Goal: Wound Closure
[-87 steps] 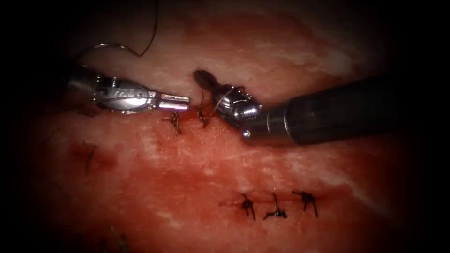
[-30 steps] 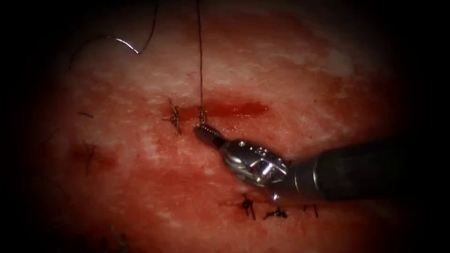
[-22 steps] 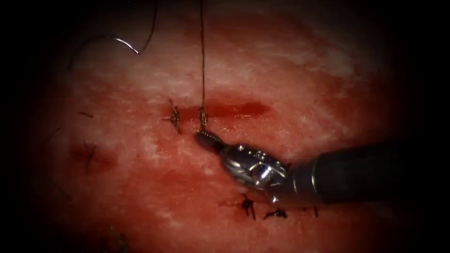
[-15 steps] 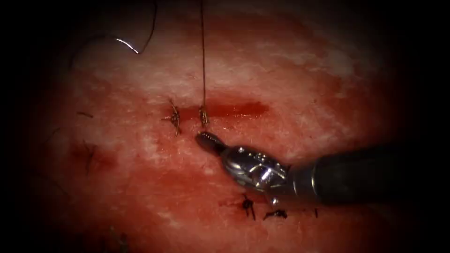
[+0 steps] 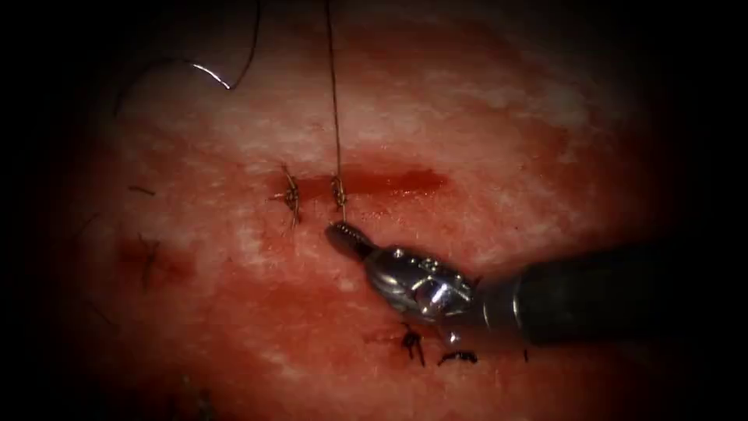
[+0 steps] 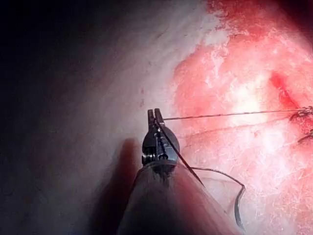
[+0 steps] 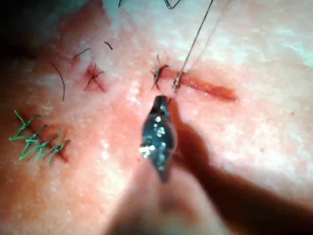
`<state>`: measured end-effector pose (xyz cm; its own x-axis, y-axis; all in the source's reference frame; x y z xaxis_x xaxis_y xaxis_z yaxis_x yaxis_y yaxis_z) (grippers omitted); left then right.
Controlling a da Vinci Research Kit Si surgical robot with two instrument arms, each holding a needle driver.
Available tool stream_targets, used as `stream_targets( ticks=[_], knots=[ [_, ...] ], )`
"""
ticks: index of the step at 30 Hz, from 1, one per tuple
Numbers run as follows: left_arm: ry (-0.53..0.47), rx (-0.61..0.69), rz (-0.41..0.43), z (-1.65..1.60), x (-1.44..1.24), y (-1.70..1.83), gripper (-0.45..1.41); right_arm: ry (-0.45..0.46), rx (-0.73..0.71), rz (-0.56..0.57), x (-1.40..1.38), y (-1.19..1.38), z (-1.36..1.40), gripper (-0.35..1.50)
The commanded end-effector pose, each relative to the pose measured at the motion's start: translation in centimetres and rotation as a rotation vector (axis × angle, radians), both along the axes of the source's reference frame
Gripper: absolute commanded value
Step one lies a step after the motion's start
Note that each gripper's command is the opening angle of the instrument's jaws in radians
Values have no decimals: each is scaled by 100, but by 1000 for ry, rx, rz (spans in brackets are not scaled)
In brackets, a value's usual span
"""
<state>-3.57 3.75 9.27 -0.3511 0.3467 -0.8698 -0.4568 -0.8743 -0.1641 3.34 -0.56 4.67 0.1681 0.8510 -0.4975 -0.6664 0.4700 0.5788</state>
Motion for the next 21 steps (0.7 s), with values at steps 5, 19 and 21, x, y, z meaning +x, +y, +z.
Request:
stream_targets(
  ticks=[5,19,21],
  knots=[
    [0,0,1,5,-1,-3,-45,3,2,-8,6,-17,2,-35],
    [-58,45,44,-34,-6,-25,-45,69,-163,-45,9,7,-14,105],
    [-85,69,44,-64,-11,-34,-45,107,-169,-68,5,15,-21,126]
  ],
)
